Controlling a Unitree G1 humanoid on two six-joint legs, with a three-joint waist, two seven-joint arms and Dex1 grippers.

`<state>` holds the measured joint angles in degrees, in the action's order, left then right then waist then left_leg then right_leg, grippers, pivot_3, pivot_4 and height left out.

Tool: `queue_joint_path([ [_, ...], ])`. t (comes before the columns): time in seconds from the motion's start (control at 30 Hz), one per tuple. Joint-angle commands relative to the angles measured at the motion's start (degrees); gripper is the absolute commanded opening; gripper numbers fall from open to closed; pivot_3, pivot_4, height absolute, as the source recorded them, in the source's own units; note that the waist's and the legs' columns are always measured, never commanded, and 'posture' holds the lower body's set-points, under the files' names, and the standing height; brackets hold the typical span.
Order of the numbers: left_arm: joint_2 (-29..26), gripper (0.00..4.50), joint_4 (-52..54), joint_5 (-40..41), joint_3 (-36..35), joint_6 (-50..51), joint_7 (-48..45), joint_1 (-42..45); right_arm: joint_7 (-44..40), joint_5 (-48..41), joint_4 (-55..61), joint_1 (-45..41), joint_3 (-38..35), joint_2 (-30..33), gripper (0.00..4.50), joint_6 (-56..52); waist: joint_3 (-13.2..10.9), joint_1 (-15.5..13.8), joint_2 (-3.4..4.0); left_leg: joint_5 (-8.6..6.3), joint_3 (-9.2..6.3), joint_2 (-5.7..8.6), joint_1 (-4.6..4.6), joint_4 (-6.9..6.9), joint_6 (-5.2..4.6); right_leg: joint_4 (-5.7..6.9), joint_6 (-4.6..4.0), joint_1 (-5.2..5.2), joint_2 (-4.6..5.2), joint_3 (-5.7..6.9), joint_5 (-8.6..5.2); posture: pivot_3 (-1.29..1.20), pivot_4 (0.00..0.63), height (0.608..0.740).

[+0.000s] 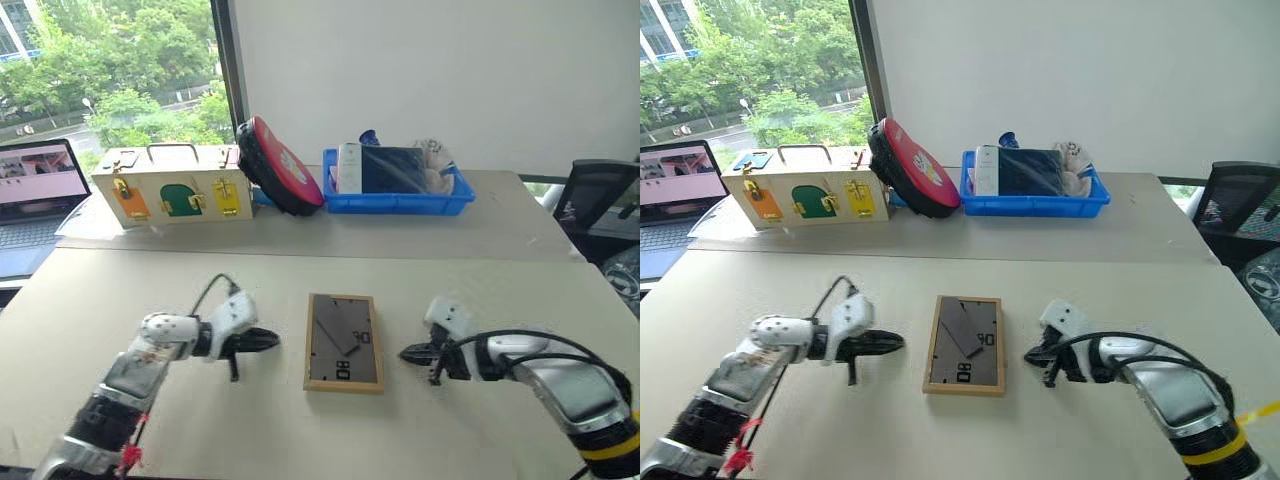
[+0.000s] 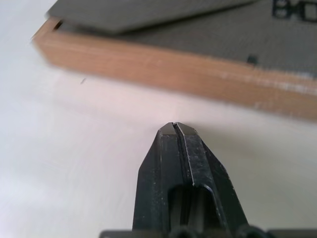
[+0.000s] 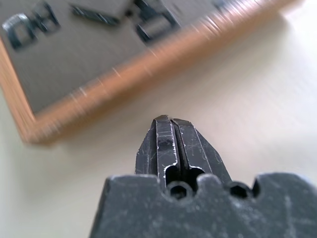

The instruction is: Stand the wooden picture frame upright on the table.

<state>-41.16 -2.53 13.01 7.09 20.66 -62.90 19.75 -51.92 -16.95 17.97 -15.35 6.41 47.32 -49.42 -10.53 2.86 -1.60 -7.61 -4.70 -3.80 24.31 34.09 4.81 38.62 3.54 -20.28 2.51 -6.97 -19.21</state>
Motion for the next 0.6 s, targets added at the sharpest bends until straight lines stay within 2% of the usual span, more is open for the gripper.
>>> queue_joint_path([
  [0.03,0.47,1.72,-1.11,12.45,-8.19,20.69,0.57,-0.65,-3.20,-3.23,-2.87,0.21,-4.79,1.34,0.00,2.46,-0.01,-0.11,-0.01,0.00,0.00,-0.01,0.01,0.00,0.00,0.00,0.10,-0.01,0.00,0.01,-0.06,0.00,0.150,0.735],
  [0.07,1.42,1.83,-0.44,17.03,-10.18,28.63,1.49,0.11,-4.40,-4.62,-2.81,-0.27,-5.50,1.12,0.00,2.75,-0.03,-0.10,0.01,0.00,0.00,0.00,0.07,0.00,0.00,-0.03,0.10,-0.04,0.00,0.00,-0.06,0.00,0.150,0.735],
  [0.13,2.93,2.43,1.66,23.68,-12.36,40.68,3.02,0.99,-6.41,-6.72,-2.56,-1.07,-5.91,0.94,0.00,3.07,-0.05,-0.07,0.01,0.00,0.00,0.00,0.13,0.00,0.00,-0.01,0.11,-0.09,0.00,0.01,-0.07,0.00,0.150,0.735],
  [0.27,8.47,3.92,5.32,31.77,-15.72,54.75,8.74,3.26,-7.87,-7.17,-3.57,-2.89,-3.96,0.33,0.00,5.01,-0.06,-0.12,0.00,-0.01,-0.01,0.02,0.24,-0.01,-0.02,-0.05,0.11,-0.14,0.01,0.02,-0.07,0.00,0.150,0.735],
  [0.33,11.16,4.48,5.71,33.53,-17.66,58.62,12.22,4.55,-7.74,-7.04,-3.98,-3.36,-3.34,0.02,0.00,5.35,-0.09,-0.28,-0.04,-0.01,-0.04,0.02,0.30,0.01,-0.01,-0.05,0.10,-0.18,0.01,0.05,-0.05,0.00,0.150,0.735],
  [0.53,18.78,4.48,7.66,36.77,-20.91,66.42,20.46,7.74,-7.47,-6.73,-4.38,-3.67,-1.94,-0.89,0.00,6.39,-0.10,-0.32,-0.05,-0.01,-0.05,0.04,0.32,0.03,-0.01,-0.06,-0.11,-0.20,0.01,0.05,0.07,0.00,0.150,0.735],
  [0.6,19.50,4.48,7.82,35.81,-20.33,66.86,22.87,8.13,-7.57,-6.44,-4.65,-3.93,-1.14,-1.14,0.00,6.85,-0.10,-0.31,-0.06,-0.01,-0.05,0.05,0.32,0.02,-0.01,-0.08,-0.20,-0.19,0.01,0.05,0.12,0.00,0.150,0.735],
])
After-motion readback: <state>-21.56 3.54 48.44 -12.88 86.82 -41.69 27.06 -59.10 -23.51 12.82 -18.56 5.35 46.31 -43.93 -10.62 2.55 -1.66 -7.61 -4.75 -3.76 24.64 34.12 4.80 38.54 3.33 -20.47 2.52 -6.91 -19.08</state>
